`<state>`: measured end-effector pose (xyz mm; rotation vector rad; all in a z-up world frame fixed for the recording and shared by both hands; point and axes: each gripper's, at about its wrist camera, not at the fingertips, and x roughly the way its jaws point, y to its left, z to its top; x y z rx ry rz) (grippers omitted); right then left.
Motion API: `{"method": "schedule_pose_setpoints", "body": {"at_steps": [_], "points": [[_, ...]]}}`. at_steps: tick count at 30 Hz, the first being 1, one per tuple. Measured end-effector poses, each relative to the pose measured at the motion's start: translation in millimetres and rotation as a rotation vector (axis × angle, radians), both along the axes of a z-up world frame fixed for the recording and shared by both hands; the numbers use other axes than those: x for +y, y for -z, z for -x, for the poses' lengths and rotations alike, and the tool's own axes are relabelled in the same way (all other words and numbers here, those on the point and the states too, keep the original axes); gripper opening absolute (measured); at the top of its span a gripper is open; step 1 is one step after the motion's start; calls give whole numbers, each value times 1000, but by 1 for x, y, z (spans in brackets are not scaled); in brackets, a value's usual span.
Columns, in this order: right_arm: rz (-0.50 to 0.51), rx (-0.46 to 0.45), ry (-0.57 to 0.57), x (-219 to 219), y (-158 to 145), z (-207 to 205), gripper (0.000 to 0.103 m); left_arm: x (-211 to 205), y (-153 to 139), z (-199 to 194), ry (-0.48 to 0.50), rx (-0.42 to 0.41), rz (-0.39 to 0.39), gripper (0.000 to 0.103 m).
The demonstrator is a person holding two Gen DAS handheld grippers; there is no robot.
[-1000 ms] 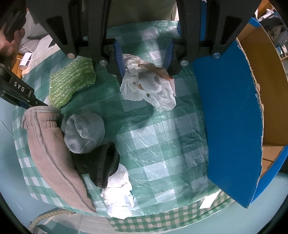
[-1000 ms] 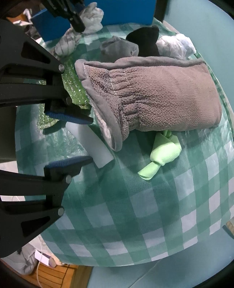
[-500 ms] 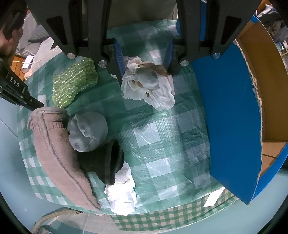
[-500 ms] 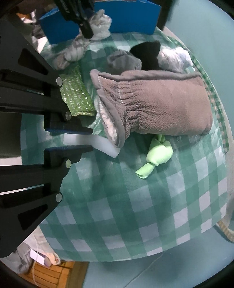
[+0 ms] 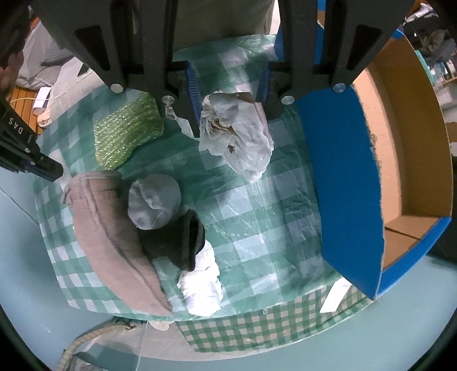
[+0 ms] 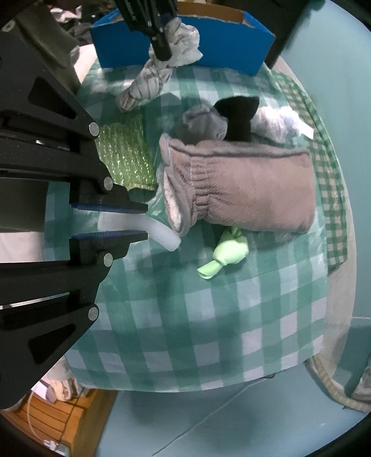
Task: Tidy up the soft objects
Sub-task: 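Hold the bag bundle in the left tool while the right tool grasps the white tube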
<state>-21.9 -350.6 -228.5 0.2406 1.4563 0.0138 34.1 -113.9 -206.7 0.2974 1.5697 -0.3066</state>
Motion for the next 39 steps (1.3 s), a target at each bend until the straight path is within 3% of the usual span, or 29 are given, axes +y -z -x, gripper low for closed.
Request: {"method": "schedule_pose_setpoints", "body": {"at_steps": [10, 16, 17, 22, 29, 39], "points": [[-13, -46, -46, -7, -25, -2, 10, 4, -24, 8, -8, -49, 2, 31], [-51, -18, -23, -20, -12, 0, 12, 7, -34, 9, -40, -56, 9, 31], [-50, -16, -18, -21, -10, 0, 14, 7, -34, 9, -44, -55, 10, 31], [1, -43, -46, -27, -5, 10, 54, 7, -29, 10, -52, -46, -6, 31], [-2, -3, -88, -32, 12, 22, 55, 8, -27, 16, -71, -40, -11, 31], [-15, 51, -211, -2, 36, 31, 55, 10, -24, 26, -95, -23, -22, 31]]}}
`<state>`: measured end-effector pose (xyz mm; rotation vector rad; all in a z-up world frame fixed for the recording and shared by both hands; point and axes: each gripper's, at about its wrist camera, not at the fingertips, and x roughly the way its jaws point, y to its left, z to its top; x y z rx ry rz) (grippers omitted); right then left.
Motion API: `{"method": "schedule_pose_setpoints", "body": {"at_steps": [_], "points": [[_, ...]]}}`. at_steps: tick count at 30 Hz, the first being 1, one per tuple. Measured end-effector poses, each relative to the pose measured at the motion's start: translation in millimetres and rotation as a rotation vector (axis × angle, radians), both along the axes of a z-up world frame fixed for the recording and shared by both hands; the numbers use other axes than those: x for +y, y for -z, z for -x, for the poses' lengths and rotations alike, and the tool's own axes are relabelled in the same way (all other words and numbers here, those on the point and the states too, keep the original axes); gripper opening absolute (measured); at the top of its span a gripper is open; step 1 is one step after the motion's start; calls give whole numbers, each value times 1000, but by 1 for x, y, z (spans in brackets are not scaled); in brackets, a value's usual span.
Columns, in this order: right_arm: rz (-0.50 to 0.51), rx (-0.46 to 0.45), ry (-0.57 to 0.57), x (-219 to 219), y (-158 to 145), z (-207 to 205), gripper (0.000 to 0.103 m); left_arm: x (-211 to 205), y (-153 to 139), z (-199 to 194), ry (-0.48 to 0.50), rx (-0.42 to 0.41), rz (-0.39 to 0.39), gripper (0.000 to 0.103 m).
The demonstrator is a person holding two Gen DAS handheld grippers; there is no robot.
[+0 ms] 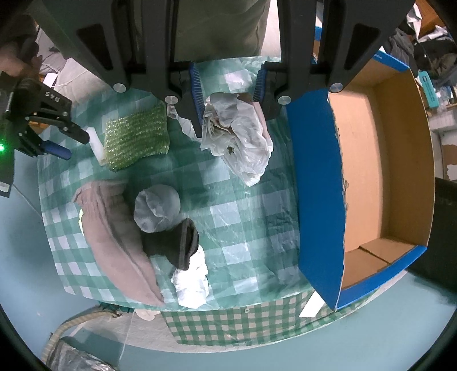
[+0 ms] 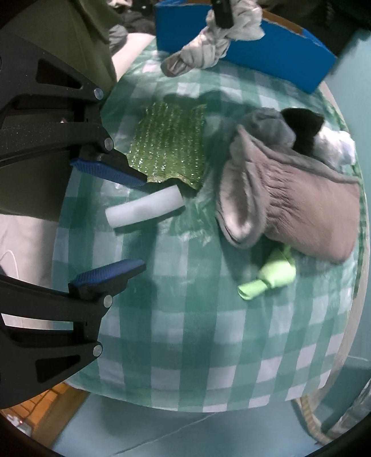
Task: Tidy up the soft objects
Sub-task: 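Hold the bag bundle in the left tool while the right tool grasps the white tube, then carry the bag bundle and white tube over the cardboard box with both tools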
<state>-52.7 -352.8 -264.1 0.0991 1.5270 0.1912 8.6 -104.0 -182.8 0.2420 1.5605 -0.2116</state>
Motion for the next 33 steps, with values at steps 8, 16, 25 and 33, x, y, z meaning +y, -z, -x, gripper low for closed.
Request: {"method": "schedule_pose_setpoints", "body": {"at_steps": [8, 16, 25, 33], "points": [[28, 21, -30, 14, 17, -5, 49, 3, -3, 5, -6, -8, -6, 31], [55, 21, -59, 27, 26, -6, 31, 2, -4, 6, -2, -11, -6, 31], [78, 16, -88, 49, 29, -5, 11, 0, -2, 7, 11, -10, -2, 31], [44, -6, -19, 59, 11, 2, 9, 0, -2, 7, 29, -10, 3, 31]]}}
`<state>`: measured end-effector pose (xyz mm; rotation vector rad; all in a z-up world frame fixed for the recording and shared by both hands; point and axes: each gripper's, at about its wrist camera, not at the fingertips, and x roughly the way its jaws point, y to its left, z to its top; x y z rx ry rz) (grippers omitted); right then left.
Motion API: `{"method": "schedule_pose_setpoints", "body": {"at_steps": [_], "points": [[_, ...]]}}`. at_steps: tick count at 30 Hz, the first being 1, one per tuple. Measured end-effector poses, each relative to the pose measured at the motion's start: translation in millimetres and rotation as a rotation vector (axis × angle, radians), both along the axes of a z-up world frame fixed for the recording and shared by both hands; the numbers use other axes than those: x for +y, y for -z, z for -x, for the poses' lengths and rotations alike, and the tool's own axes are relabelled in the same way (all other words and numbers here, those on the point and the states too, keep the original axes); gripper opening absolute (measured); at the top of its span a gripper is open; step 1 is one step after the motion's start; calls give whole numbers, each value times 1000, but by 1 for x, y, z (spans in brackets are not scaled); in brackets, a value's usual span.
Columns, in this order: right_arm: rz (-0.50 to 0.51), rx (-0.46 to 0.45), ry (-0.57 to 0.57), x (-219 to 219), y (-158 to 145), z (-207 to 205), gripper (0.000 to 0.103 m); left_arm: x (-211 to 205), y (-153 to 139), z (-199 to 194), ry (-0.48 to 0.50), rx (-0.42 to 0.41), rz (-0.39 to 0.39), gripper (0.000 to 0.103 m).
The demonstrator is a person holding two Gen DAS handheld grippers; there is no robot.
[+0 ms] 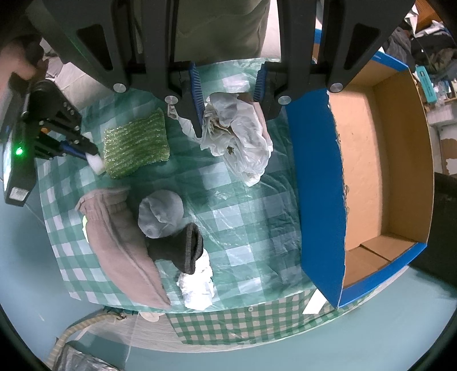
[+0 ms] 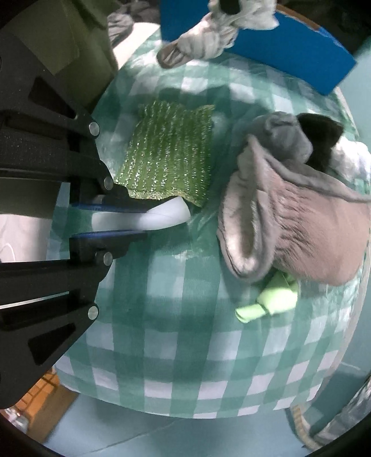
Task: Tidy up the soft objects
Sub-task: 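Carry the bag bundle and white tube over the cardboard box with both tools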
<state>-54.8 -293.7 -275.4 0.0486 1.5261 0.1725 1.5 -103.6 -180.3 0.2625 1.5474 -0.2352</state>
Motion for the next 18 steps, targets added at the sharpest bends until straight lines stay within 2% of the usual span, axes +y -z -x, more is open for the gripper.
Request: {"method": "schedule_pose_setpoints", "body": {"at_steps": [8, 18], "points": [[-40, -46, 36, -11, -34, 0, 9, 3, -5, -1, 6, -9, 10, 31], [-61, -106, 47, -24, -84, -22, 9, 8, -23, -2, 16, -51, 21, 31]]}}
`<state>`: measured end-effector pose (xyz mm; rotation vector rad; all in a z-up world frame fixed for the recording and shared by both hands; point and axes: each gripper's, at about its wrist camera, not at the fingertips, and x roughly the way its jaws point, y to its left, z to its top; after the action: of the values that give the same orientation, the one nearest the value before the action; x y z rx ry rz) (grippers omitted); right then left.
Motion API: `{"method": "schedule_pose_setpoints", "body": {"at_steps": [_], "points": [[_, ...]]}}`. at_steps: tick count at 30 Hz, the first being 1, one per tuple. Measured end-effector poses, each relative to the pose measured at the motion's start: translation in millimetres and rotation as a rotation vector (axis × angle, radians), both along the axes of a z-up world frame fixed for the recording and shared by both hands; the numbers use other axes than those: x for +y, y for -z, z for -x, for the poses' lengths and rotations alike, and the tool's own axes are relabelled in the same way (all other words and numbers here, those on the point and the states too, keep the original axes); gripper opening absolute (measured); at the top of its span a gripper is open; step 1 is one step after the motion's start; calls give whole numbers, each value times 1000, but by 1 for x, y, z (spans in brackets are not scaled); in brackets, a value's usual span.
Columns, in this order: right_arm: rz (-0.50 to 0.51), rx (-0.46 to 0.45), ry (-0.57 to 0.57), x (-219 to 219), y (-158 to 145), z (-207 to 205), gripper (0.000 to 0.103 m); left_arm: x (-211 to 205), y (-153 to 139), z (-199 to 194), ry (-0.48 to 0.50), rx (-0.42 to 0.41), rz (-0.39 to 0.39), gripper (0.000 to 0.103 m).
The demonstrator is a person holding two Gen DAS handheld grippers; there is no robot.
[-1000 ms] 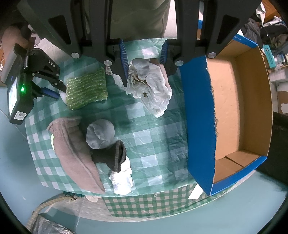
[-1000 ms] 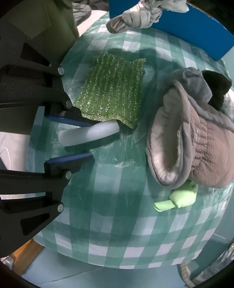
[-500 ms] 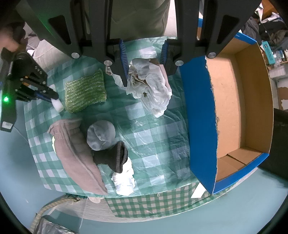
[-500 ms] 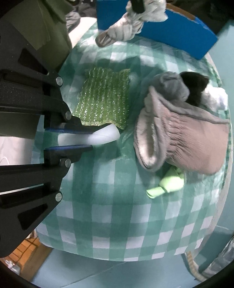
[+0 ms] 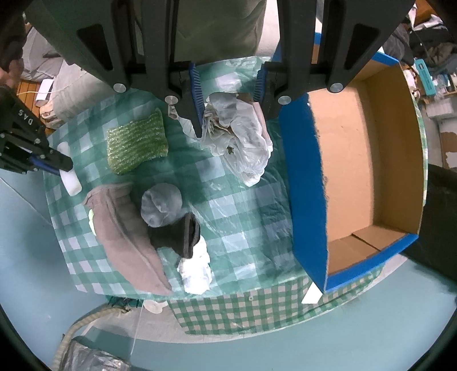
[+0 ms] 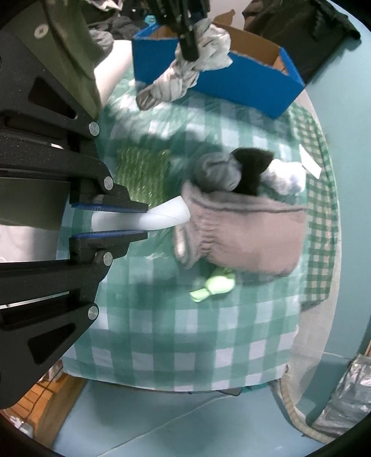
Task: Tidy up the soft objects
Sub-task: 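Carry the bag bundle and white tube over the cardboard box with both tools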
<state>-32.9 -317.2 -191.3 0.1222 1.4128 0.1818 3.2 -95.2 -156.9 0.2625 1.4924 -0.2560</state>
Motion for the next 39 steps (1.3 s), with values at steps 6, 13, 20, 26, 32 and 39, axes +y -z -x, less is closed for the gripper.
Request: {"method": "schedule_pose_setpoints", "body": {"at_steps": [6, 13, 20, 26, 32, 39], "points": [[-3, -31, -7, 11, -27, -12, 9, 6, -26, -3, 0, -53, 21, 31], [-16, -69, -38, 31, -56, -30, 9, 19, -51, -9, -18, -87, 45, 31], [-26, -99, -80, 56, -76, -45, 9, 38, -67, -15, -51, -123, 41, 31], [-36, -116, -122, 80, -88, -57, 9, 60, -77, -16, -90, -152, 33, 31], [-40, -125, -181, 109, -97, -67, 9, 85, -84, -18, -148, -172, 24, 31], [-56, -136, -244, 142, -103, -77, 9, 113, -88, -18, -208, -180, 19, 31]]}}
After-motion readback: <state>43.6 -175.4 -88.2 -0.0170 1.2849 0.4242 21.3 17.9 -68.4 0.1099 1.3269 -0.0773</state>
